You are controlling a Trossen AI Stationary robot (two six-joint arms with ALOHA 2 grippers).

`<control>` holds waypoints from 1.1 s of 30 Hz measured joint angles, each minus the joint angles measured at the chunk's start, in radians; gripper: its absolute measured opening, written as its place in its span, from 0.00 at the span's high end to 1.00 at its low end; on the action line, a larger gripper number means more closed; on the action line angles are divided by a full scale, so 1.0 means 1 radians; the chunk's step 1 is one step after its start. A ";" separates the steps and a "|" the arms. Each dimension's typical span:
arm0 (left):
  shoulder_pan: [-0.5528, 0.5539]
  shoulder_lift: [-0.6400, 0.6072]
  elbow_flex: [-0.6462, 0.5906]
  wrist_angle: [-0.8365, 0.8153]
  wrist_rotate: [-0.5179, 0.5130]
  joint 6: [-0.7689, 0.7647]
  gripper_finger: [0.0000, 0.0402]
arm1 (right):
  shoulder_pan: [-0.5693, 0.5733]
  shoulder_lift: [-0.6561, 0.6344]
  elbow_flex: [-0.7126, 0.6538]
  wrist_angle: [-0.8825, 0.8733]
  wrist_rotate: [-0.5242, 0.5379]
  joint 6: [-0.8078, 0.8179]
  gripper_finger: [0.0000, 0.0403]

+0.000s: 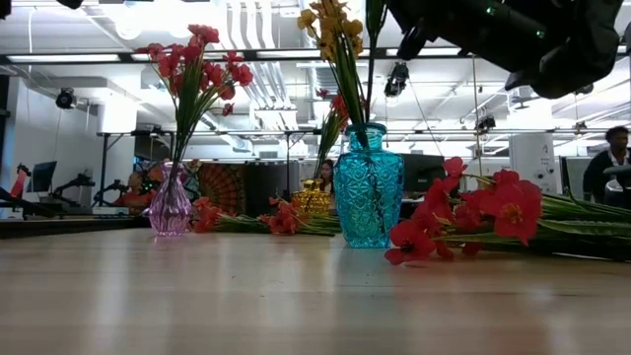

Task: Sort flowers into vase by color
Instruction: Put the top yellow flowers into the blue vase

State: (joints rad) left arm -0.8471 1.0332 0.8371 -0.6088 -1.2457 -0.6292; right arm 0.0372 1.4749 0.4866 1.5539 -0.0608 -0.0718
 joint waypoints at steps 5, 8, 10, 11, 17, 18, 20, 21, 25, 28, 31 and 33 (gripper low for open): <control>0.000 0.000 0.000 0.001 0.000 0.000 0.68 | 0.000 0.023 0.000 -0.009 0.000 -0.008 0.95; 0.000 0.000 0.000 0.002 0.000 0.000 0.68 | 0.000 0.029 0.000 -0.009 0.000 -0.008 0.95; 0.000 0.000 0.000 0.002 0.000 0.000 0.68 | 0.000 0.034 0.000 -0.009 0.000 -0.008 0.93; 0.000 0.000 0.000 0.002 0.000 0.000 0.68 | 0.000 0.034 0.000 -0.011 0.000 -0.010 0.93; 0.000 0.000 0.000 0.002 0.000 0.000 0.68 | 0.000 0.034 0.000 -0.027 0.000 -0.019 0.88; 0.000 0.000 0.000 0.002 0.000 0.000 0.68 | 0.000 0.034 0.000 -0.031 0.001 -0.019 0.87; 0.000 0.000 0.000 0.002 0.000 0.000 0.68 | 0.000 0.034 0.000 -0.042 0.001 -0.018 0.86; 0.000 0.000 0.000 0.001 0.000 0.000 0.68 | 0.000 0.034 0.000 -0.046 0.003 -0.018 0.86; 0.000 0.000 0.000 0.001 0.000 0.000 0.68 | 0.000 0.034 0.000 -0.057 0.009 -0.016 0.84; 0.000 0.000 0.000 0.001 0.000 0.000 0.68 | 0.000 0.034 0.000 -0.065 0.010 -0.002 0.82; 0.000 0.000 0.000 0.001 0.000 0.000 0.68 | 0.000 0.028 0.000 -0.107 0.011 0.019 0.79; 0.000 0.000 0.000 0.001 0.000 0.000 0.68 | 0.000 0.022 0.000 -0.135 0.021 0.031 0.78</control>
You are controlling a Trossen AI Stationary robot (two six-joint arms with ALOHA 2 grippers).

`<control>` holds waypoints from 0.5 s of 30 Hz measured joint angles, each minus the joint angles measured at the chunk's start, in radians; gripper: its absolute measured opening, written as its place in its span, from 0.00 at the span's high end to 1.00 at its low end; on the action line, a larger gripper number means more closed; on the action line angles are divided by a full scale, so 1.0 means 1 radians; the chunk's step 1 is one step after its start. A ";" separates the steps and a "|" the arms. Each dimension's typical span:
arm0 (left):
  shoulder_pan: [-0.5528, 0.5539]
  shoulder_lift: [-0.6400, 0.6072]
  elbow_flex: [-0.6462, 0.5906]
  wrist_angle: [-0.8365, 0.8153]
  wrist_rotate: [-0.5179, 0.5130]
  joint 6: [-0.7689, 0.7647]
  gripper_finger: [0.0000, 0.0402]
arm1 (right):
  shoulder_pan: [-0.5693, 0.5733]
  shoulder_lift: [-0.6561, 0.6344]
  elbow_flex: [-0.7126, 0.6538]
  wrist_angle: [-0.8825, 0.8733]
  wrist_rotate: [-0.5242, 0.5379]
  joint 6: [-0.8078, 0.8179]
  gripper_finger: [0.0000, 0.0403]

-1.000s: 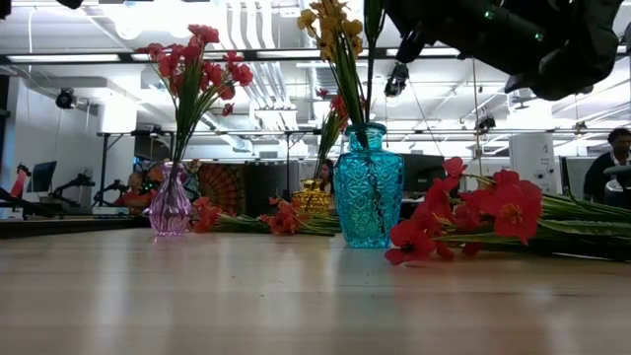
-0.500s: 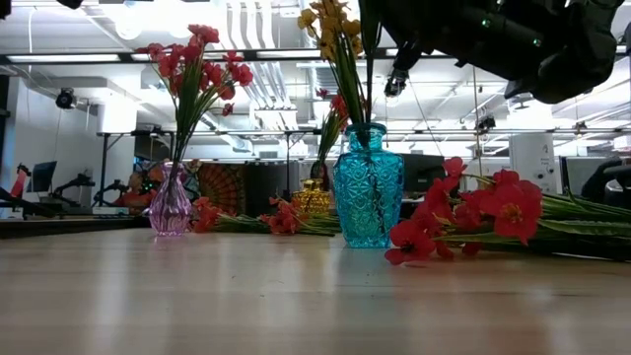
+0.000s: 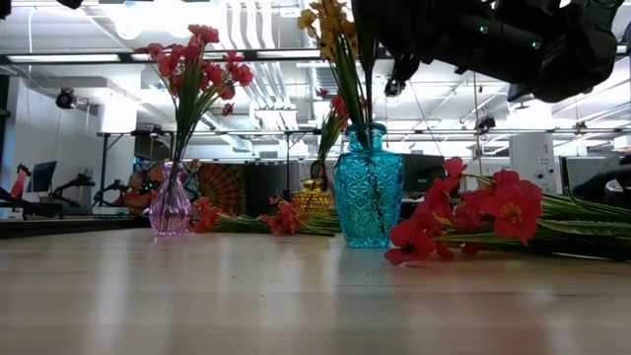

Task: Sort flowers into vase by color
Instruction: Put the top yellow flowers into the blue vase

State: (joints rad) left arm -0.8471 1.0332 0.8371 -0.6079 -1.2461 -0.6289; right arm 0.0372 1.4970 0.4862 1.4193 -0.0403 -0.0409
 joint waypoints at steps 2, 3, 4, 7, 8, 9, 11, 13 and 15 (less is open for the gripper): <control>0.000 0.000 0.000 0.000 0.000 0.000 0.68 | 0.000 -0.005 0.000 -0.025 0.016 0.002 0.76; 0.000 0.000 0.000 0.000 0.000 0.000 0.68 | 0.000 -0.007 0.000 -0.036 0.016 0.006 0.75; 0.000 0.000 0.000 0.000 0.000 0.000 0.68 | 0.000 -0.009 0.000 -0.043 0.016 0.015 0.73; 0.000 0.000 0.000 0.000 0.000 0.000 0.68 | 0.000 -0.018 0.000 -0.065 0.016 0.022 0.70; 0.000 0.000 0.000 0.000 0.000 0.000 0.68 | 0.000 -0.022 0.000 -0.073 0.016 0.022 0.69; 0.000 0.000 0.000 0.000 0.000 0.000 0.68 | 0.000 -0.027 0.000 -0.090 0.016 0.022 0.67; 0.000 0.000 0.000 0.000 0.000 0.000 0.68 | 0.000 -0.041 0.000 -0.131 0.017 0.022 0.65; 0.000 0.000 0.000 0.000 0.000 0.000 0.68 | 0.000 -0.063 0.000 -0.188 0.032 0.026 0.62; 0.000 0.000 0.000 0.000 0.000 0.000 0.68 | 0.000 -0.092 0.000 -0.254 0.045 0.031 0.59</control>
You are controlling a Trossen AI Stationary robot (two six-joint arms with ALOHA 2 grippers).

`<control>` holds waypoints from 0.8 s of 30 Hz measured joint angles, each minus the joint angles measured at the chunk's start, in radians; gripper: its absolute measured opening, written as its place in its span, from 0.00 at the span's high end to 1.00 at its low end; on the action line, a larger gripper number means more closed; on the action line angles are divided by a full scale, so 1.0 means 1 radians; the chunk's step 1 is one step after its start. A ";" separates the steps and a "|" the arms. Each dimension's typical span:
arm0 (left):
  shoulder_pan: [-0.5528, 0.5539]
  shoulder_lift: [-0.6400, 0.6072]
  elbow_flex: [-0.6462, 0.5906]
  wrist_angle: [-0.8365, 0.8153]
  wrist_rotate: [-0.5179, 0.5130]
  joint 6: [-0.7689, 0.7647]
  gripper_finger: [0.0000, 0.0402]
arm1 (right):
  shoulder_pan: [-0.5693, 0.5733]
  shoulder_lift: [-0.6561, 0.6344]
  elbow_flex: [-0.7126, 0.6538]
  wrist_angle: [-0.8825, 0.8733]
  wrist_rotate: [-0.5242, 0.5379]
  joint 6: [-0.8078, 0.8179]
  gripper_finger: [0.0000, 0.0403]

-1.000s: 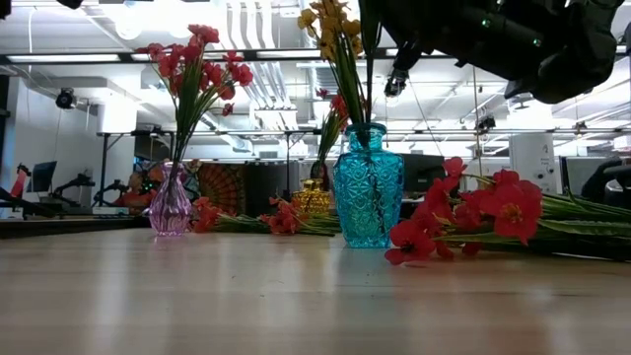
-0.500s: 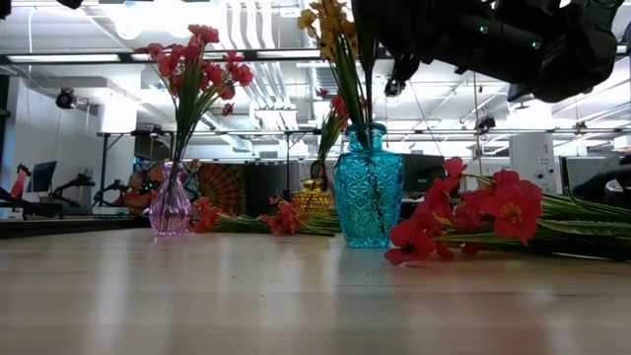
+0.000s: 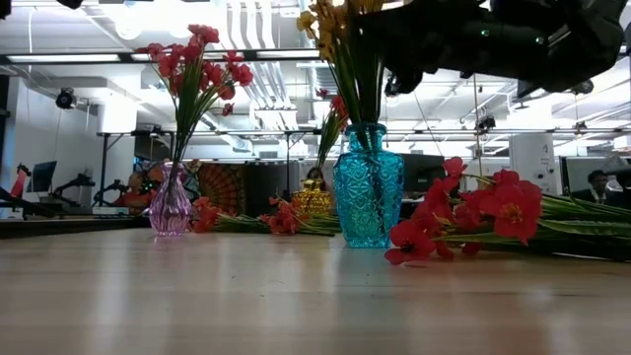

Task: Sort flowers into vase by color
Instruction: Put the top yellow flowers into the blue vase, then put the red flowers into the purple vase

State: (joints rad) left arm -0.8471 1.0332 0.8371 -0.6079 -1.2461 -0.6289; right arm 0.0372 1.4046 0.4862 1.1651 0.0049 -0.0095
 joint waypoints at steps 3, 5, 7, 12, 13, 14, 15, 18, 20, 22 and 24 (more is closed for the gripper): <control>0.000 0.000 0.000 0.000 0.000 0.000 0.68 | 0.002 -0.051 0.000 -0.106 0.025 0.007 0.54; 0.000 0.000 0.000 0.000 0.000 0.000 0.68 | 0.002 -0.092 0.000 -0.178 0.032 0.023 0.52; 0.000 0.000 0.000 0.000 0.000 0.000 0.68 | 0.002 -0.137 0.000 -0.260 0.039 0.043 0.49; 0.000 0.000 0.000 0.001 0.000 0.000 0.68 | 0.004 -0.245 0.000 -0.482 0.077 0.096 0.44; 0.000 0.000 0.000 0.001 0.000 0.000 0.68 | 0.004 -0.264 0.000 -0.517 0.080 0.110 0.43; 0.000 0.000 0.000 0.002 0.000 0.000 0.68 | 0.004 -0.282 0.000 -0.548 0.085 0.127 0.43; 0.000 0.000 0.000 0.002 0.000 0.000 0.68 | 0.004 -0.299 0.000 -0.583 0.085 0.144 0.42; 0.000 0.000 0.000 0.002 0.000 0.000 0.68 | 0.004 -0.340 0.014 -0.701 0.086 0.181 0.42; 0.000 0.000 0.000 0.003 0.000 -0.004 0.68 | 0.005 -0.363 0.033 -0.786 0.097 0.205 0.42; 0.000 0.000 0.000 0.007 0.000 -0.008 0.68 | 0.004 -0.380 0.059 -0.883 0.101 0.228 0.43; 0.000 0.000 0.000 0.021 0.000 -0.009 0.68 | 0.004 -0.395 0.087 -0.986 0.102 0.255 0.43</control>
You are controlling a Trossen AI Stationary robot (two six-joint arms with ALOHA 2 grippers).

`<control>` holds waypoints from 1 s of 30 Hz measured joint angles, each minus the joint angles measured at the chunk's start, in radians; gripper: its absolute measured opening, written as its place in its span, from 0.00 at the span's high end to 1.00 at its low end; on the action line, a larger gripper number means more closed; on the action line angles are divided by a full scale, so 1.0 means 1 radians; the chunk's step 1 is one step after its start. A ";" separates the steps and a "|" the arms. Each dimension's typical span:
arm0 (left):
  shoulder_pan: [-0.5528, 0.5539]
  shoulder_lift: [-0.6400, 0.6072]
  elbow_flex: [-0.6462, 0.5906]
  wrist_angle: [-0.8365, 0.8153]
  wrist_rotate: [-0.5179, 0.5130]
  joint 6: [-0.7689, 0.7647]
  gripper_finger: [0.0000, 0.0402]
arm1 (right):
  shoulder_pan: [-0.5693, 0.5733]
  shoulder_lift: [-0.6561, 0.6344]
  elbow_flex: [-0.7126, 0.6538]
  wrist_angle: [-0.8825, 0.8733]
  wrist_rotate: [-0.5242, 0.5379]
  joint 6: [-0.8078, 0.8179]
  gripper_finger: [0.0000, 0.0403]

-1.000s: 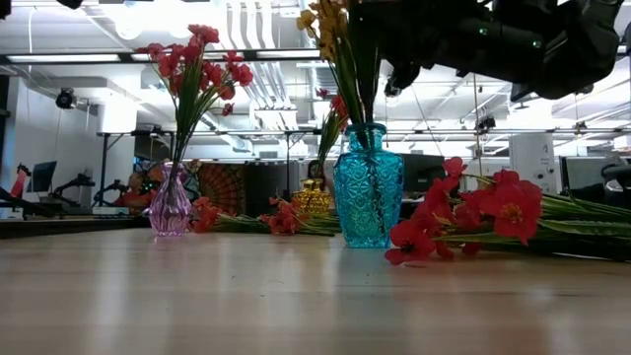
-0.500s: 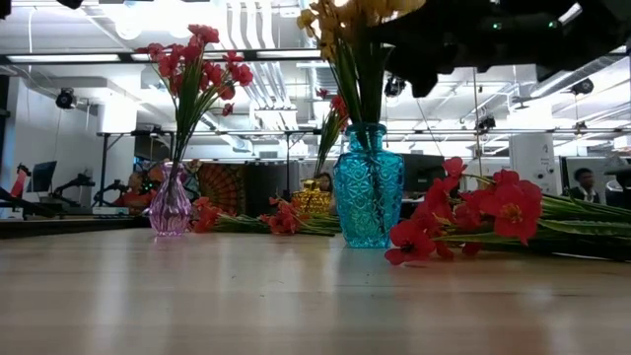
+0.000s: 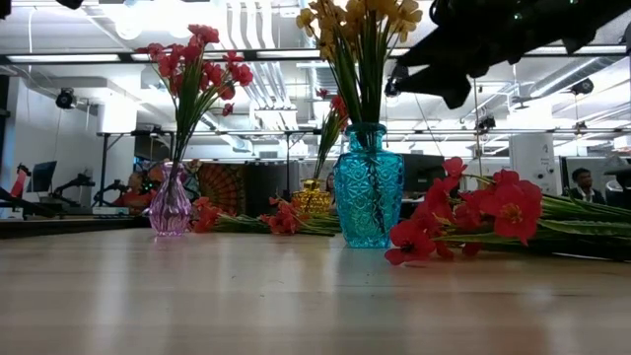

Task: Sort flowers into vase by color
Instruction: Put the red flowers into the purple vase

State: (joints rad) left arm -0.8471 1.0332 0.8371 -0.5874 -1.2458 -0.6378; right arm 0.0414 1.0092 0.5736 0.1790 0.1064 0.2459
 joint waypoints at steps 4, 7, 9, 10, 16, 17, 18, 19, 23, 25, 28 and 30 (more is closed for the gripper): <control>0.000 0.000 0.000 0.030 0.009 -0.003 0.68 | 0.000 -0.022 0.060 -0.200 0.001 0.092 0.43; 0.000 0.000 0.000 0.046 0.056 -0.008 0.68 | 0.000 -0.026 0.097 -0.342 0.001 0.186 0.44; 0.000 0.002 0.000 0.057 0.070 -0.011 0.68 | 0.000 -0.026 0.118 -0.438 0.001 0.241 0.44; 0.000 0.005 0.000 0.064 0.072 -0.011 0.68 | 0.000 -0.026 0.126 -0.479 0.000 0.268 0.44; 0.000 0.034 0.000 0.088 0.088 -0.016 0.68 | 0.002 -0.026 0.149 -0.706 -0.061 0.406 0.44; 0.000 0.039 0.000 0.090 0.096 -0.019 0.68 | 0.007 -0.026 0.151 -0.732 -0.084 0.424 0.44; 0.000 0.042 0.000 0.091 0.109 -0.022 0.68 | 0.016 -0.026 0.151 -0.750 -0.104 0.442 0.44; 0.000 0.045 0.000 0.092 0.113 -0.026 0.68 | 0.029 -0.025 0.151 -0.761 -0.119 0.453 0.44; 0.000 0.054 0.000 0.114 0.115 -0.027 0.68 | 0.102 -0.019 0.152 -0.769 -0.141 0.477 0.44; 0.000 0.060 0.000 0.125 0.117 -0.027 0.68 | 0.146 -0.019 0.152 -0.770 -0.142 0.480 0.44; 0.000 0.073 0.000 0.139 0.134 -0.031 0.68 | 0.210 -0.019 0.152 -0.772 -0.139 0.492 0.44; 0.000 0.084 0.000 0.145 0.135 -0.039 0.68 | 0.248 -0.019 0.152 -0.774 -0.132 0.494 0.44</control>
State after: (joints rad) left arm -0.8474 1.1172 0.8371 -0.4421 -1.1104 -0.6770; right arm 0.2895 0.9905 0.7258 -0.5945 -0.0258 0.7403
